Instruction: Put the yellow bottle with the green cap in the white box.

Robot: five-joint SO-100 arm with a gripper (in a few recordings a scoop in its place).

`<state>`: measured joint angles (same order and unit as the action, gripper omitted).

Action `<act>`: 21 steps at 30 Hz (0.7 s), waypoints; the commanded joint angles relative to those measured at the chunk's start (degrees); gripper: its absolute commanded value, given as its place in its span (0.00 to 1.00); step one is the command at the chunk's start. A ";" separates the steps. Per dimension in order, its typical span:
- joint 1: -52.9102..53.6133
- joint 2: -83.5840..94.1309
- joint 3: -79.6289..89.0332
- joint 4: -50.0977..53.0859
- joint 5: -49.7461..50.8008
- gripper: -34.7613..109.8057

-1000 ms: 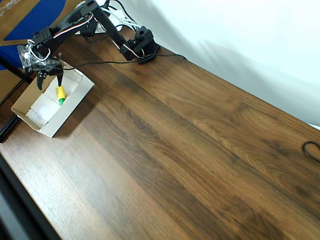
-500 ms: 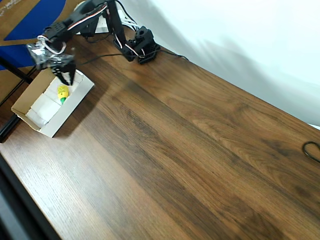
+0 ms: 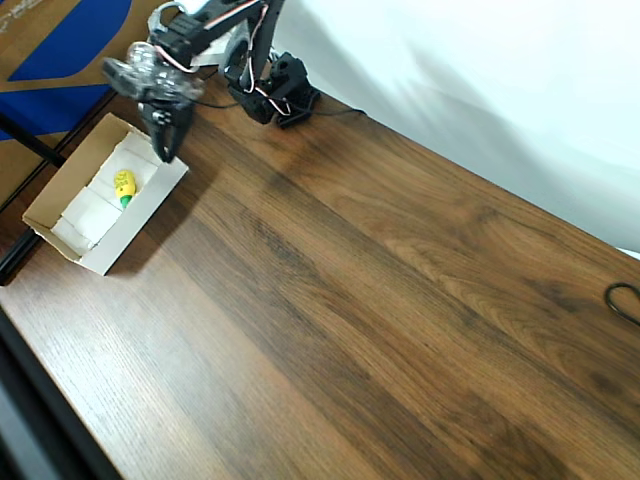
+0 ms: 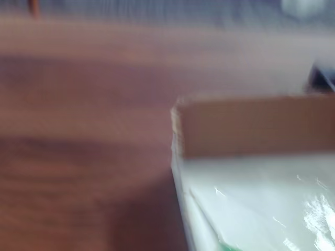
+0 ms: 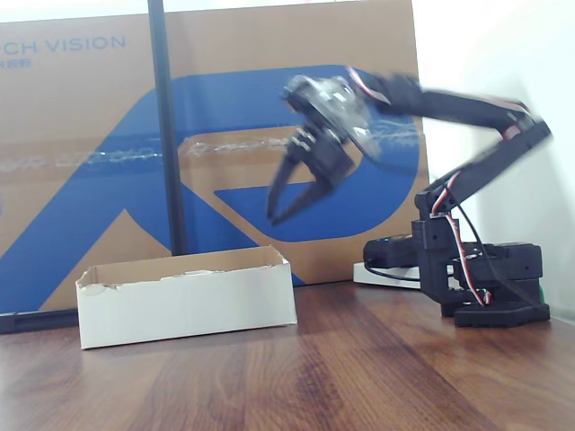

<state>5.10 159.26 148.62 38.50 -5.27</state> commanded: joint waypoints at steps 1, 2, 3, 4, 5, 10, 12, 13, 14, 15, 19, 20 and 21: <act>0.00 6.50 7.56 -4.22 -2.55 0.24; -0.53 8.61 10.37 -5.71 -3.25 0.24; -1.05 10.55 13.18 -7.03 -4.13 0.24; -1.58 12.57 15.73 -8.17 -4.75 0.24; -2.29 14.33 18.46 -9.14 -5.71 0.24; -3.60 22.41 29.97 -11.95 -9.49 0.24; -3.87 24.35 32.43 -10.99 -10.11 0.24; -3.96 24.87 32.43 -8.79 -9.76 0.24; -4.13 25.40 32.43 -7.29 -9.49 0.24; -4.13 26.02 32.43 -6.33 -9.14 0.24; -5.71 28.83 32.43 2.55 -7.91 0.24; -6.33 30.32 32.43 5.98 -8.35 0.24; -6.59 31.82 32.43 9.32 -8.35 0.24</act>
<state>-0.18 187.73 181.23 41.57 -12.92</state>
